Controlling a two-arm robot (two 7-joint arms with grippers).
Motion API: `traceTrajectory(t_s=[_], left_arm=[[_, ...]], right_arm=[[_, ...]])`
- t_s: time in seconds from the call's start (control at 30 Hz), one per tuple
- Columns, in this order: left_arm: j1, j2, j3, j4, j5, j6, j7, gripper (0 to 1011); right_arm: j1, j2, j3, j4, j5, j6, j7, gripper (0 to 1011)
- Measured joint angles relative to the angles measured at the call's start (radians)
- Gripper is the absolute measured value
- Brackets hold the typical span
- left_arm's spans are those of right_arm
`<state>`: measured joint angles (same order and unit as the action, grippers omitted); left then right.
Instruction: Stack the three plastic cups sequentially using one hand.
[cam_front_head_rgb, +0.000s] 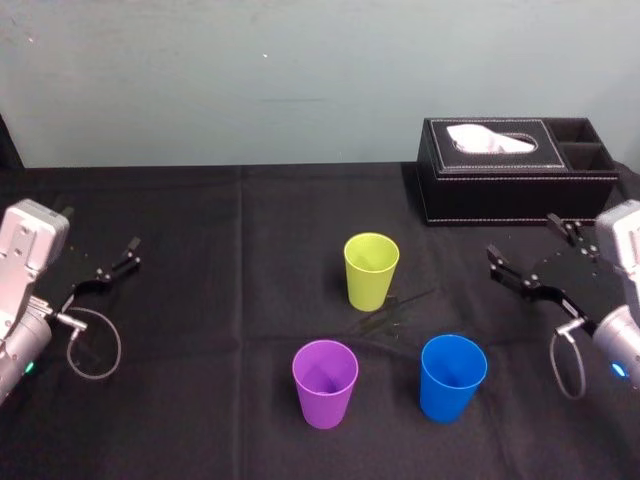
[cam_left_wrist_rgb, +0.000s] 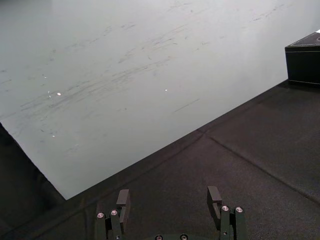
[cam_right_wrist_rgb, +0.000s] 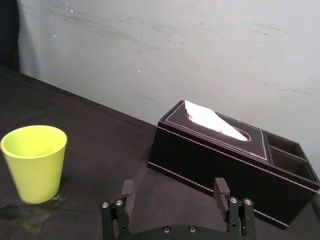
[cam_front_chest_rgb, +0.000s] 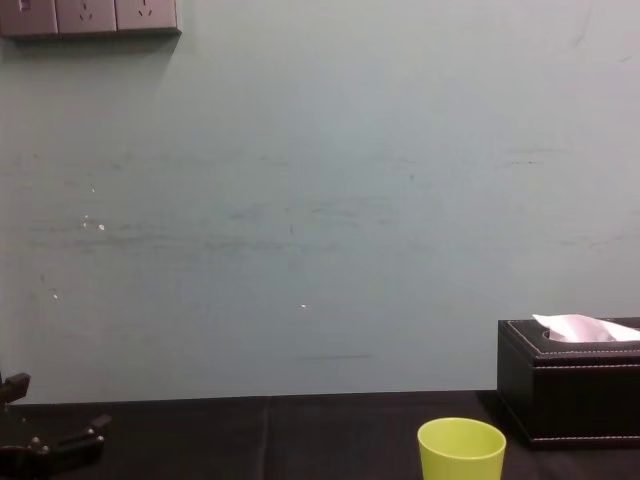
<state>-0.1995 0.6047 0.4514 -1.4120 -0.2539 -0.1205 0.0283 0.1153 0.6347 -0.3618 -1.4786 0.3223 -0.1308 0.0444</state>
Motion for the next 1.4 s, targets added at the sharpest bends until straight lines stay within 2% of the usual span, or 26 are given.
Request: traceTrajectory(t_s=[0.27,0.3,0.4,0.5,0.53,0.6,0.77,1.07,1.27,1.4], left_arm=[[0.000,0.000,0.000,0.000,0.000,0.000,0.000,1011],[0.000,0.000,0.000,0.000,0.000,0.000,0.000,1012],[0.000,0.000,0.000,0.000,0.000,0.000,0.000,1011],[0.000,0.000,0.000,0.000,0.000,0.000,0.000,1011],[0.000,0.000,0.000,0.000,0.000,0.000,0.000,1011],[0.000,0.000,0.000,0.000,0.000,0.000,0.000,1011],[0.000,0.000,0.000,0.000,0.000,0.000,0.000,1011],[0.000,0.000,0.000,0.000,0.000,0.000,0.000,1011],[0.000,0.000,0.000,0.000,0.000,0.000,0.000,1011],[0.000,0.000,0.000,0.000,0.000,0.000,0.000,1011]], right_arm=[[-0.137,0.092,0.091,-0.131,0.071,-0.010,0.067,1003],[-0.137,0.092,0.091,-0.131,0.071,-0.010,0.067,1003],[-0.177,0.125,0.117,-0.163,0.091,-0.023,0.106,1003],[-0.227,0.165,0.150,-0.195,0.133,-0.041,0.170,1003],[-0.227,0.165,0.150,-0.195,0.133,-0.041,0.170,1003],[-0.265,0.191,0.178,-0.213,0.168,-0.061,0.222,1003],[-0.311,0.223,0.214,-0.227,0.221,-0.088,0.305,1003],[-0.368,0.257,0.252,-0.228,0.300,-0.125,0.457,1003],[-0.382,0.265,0.254,-0.224,0.305,-0.143,0.523,1003],[-0.380,0.262,0.242,-0.216,0.294,-0.145,0.555,1003]])
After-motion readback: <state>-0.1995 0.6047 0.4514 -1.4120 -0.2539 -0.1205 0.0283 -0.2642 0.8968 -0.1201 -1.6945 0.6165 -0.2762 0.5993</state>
